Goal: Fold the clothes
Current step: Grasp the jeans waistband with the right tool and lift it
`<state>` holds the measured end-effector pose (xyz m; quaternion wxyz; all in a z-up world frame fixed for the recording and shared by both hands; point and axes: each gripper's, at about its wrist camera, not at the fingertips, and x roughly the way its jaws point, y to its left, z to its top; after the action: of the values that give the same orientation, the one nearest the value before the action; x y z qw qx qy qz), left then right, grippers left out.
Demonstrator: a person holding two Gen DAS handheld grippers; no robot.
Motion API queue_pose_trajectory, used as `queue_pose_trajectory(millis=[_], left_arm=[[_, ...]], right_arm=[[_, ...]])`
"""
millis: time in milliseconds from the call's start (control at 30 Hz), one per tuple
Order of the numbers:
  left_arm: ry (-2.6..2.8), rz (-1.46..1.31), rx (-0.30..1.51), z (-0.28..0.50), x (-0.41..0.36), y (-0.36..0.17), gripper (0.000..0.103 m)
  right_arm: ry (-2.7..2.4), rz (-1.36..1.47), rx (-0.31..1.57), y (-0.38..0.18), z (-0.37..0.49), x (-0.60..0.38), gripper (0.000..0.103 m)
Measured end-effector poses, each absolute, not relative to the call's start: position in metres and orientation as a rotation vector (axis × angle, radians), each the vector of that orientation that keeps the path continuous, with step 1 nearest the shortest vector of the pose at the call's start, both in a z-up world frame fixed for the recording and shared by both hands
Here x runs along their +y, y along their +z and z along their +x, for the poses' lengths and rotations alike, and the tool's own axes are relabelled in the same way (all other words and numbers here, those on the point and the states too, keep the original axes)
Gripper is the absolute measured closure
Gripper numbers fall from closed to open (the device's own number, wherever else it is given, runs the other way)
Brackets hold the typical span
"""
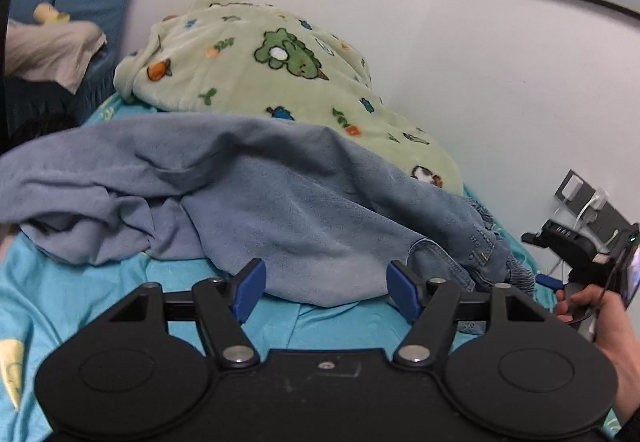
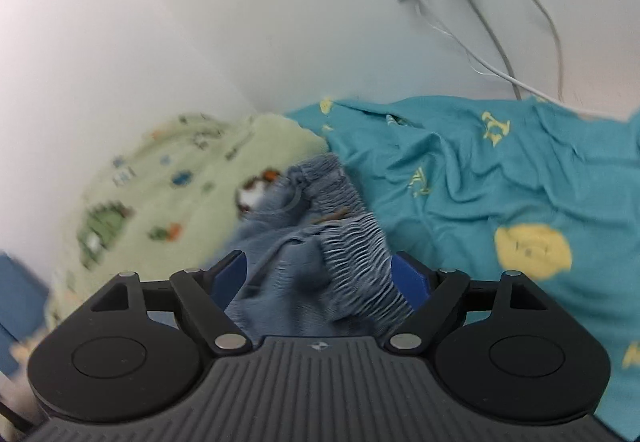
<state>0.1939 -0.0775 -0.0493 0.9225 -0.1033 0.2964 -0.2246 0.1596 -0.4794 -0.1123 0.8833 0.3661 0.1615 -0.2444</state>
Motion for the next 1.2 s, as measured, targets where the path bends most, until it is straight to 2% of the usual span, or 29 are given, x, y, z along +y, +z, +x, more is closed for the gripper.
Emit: queue_pose_trajectory(millis=[200,233,333,400,467,567,700,867,1033,1200], left_arm=[[-0.435,-0.275,0.623,0.199,-0.067,-0.05,0.039],[-0.434,-0.281,0.624,0.199,-0.067,-0.049,0.039],[-0.431,-0.289,0.626,0.197,-0.066,-0.049,0.039],[-0.436,-0.288,0.63,0.195,-0.067,-0.049,0.039],[-0.436,-0.283,0.627,0.192,-0.069,-0.049,0.039],[-0.441,-0.272,0.613,0.188,-0.07,-0.047,0.039],[-0.444,-0.263,0.588,0.184,-0.071,-0.044,0.041],[-0.447,-0.279,0.567,0.178,-0.066,-0.04,0.041],[-0.439,-0.287,0.556,0.172,-0.062,-0.037,0.041],[-0.438,-0.295,0.555,0.165,-0.058,-0.037,0.041]], right_arm=[[-0.451,0.713,0.387,-0.129,0.17,-0.502,0.022],[-0.442,0.711,0.394,-0.13,0.169,-0.504,0.028],[-0.426,0.7,0.403,-0.129,0.165,-0.504,0.057],[-0.419,0.713,0.413,-0.129,0.162,-0.503,0.064],[-0.397,0.737,0.43,-0.128,0.159,-0.502,0.087],[-0.385,0.778,0.43,-0.123,0.148,-0.499,0.092],[-0.361,0.782,0.413,-0.1,0.127,-0.485,0.095],[-0.305,0.63,0.445,-0.067,0.092,-0.46,0.096],[-0.315,0.66,0.691,-0.093,0.073,-0.449,0.096],[-0.344,0.783,0.75,-0.108,0.063,-0.447,0.095]])
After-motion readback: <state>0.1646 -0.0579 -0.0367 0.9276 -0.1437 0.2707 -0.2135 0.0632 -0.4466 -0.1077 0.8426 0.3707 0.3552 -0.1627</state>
